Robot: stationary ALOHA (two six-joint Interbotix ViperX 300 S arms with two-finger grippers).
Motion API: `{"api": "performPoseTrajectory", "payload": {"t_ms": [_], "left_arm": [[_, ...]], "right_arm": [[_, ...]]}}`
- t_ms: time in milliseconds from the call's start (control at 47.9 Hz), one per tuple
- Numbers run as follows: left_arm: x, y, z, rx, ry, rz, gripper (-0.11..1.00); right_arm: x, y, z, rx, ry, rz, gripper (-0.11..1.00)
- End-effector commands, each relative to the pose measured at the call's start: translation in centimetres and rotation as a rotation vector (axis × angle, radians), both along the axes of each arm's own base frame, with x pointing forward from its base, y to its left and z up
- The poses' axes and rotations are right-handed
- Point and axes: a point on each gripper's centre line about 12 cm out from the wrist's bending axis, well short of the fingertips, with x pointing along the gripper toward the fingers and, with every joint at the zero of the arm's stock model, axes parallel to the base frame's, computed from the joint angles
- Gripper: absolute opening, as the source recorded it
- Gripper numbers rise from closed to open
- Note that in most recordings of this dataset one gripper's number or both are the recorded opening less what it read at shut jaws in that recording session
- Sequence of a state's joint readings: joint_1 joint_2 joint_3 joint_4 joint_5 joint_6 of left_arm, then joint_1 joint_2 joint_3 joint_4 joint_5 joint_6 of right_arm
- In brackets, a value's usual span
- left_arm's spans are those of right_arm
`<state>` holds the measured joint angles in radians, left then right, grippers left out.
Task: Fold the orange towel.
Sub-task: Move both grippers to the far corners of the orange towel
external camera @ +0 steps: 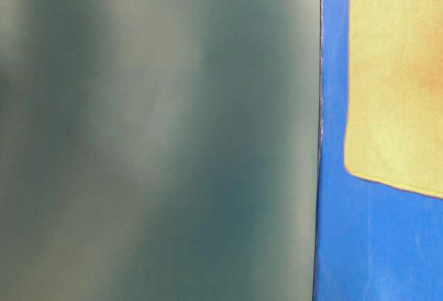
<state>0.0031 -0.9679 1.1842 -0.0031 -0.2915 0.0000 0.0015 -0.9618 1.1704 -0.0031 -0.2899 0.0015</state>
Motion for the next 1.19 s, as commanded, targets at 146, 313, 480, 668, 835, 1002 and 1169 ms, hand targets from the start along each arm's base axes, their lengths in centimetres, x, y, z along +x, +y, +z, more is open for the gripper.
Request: {"api": "performPoseTrajectory", "payload": {"t_ms": [146, 313, 480, 668, 835, 1002, 1169], "left_arm": [[1.6, 0.3, 1.0, -0.007, 0.020, 0.014, 0.00], [4.6, 1.6, 0.4, -0.021, 0.094, 0.068, 0.00], [7.6, 5.3, -1.6, -0.055, 0.184, 0.196, 0.00], [11.1, 9.4, -4.0, -0.085, 0.285, 0.301, 0.08], [14.2, 12.5, -7.2, -0.114, 0.377, 0.358, 0.54], [16.8, 15.2, -10.6, -0.137, 0.451, 0.400, 0.90], [18.5, 17.8, -13.6, -0.152, 0.481, 0.439, 0.89]], "right_arm": [[0.4, -1.0, 1.0, 0.016, 0.047, -0.050, 0.00], [0.2, -2.9, 0.5, 0.056, 0.144, -0.142, 0.00], [-0.3, -5.9, -1.3, 0.127, 0.241, -0.296, 0.00], [-1.0, -10.3, -4.6, 0.221, 0.377, -0.506, 0.00], [-1.4, -13.5, -8.4, 0.299, 0.515, -0.635, 0.06], [-1.2, -15.6, -11.4, 0.340, 0.594, -0.699, 0.54], [-0.8, -17.2, -14.4, 0.364, 0.654, -0.730, 0.56]]}}
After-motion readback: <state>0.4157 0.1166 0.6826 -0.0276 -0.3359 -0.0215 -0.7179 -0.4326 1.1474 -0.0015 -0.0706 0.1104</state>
